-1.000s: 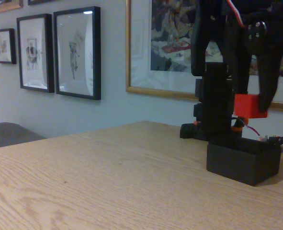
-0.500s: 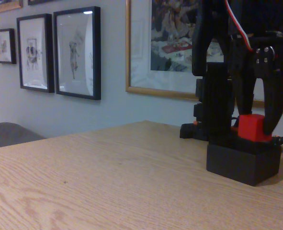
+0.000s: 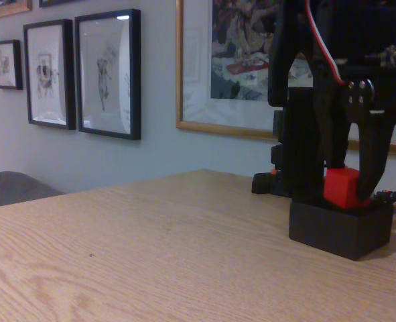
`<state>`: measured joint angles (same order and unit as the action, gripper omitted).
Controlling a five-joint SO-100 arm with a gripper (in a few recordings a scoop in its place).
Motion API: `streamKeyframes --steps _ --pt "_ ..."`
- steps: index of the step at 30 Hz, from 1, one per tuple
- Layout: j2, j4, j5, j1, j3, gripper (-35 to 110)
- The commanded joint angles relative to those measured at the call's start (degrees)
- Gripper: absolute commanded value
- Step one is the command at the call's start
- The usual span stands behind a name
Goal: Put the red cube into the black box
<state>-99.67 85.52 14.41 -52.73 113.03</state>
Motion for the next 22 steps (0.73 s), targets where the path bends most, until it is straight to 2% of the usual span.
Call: streamKeyframes --steps 1,6,12,22 --pt "-1.05 1.32 -0.09 0.62 -1.85 14" --pt "-0.97 3.69 -0.26 0.88 -3.6 18" --pt "-1.32 5.71 -1.23 1.23 -4.75 29" --pt "-2.2 7.47 -1.67 2.99 -8.7 25"
